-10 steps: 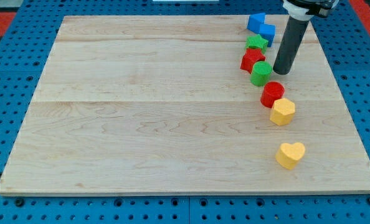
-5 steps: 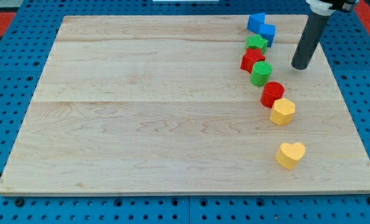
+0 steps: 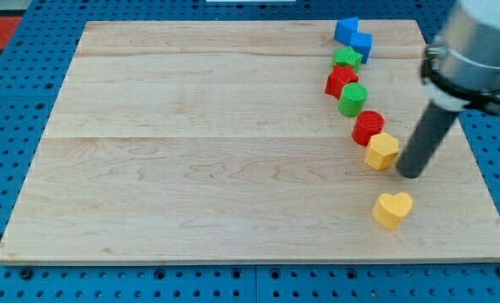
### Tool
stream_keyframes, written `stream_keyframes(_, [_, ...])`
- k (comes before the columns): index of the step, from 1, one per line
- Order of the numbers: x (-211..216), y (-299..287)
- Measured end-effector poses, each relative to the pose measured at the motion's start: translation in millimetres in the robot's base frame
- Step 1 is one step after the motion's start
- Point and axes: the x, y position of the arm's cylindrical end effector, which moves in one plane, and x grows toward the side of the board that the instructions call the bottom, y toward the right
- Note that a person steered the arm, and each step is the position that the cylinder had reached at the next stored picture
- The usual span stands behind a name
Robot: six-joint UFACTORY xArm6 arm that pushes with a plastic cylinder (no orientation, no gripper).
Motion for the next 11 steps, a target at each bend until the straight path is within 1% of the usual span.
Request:
stream_keyframes(1, [0,-50])
stream_keyframes(2, [-12,-84])
stream_keyframes(3, [-68,-107])
stream_keyframes(4, [-102,-99])
stream_keyframes(5, [-112,-93])
stream_keyframes(6, [-116,-79])
stream_keyframes(8, [-128,-81])
stream_keyframes(9, [-131,-69])
stream_keyframes(10, [-125,-57])
stream_keyframes(11, [-114,-57])
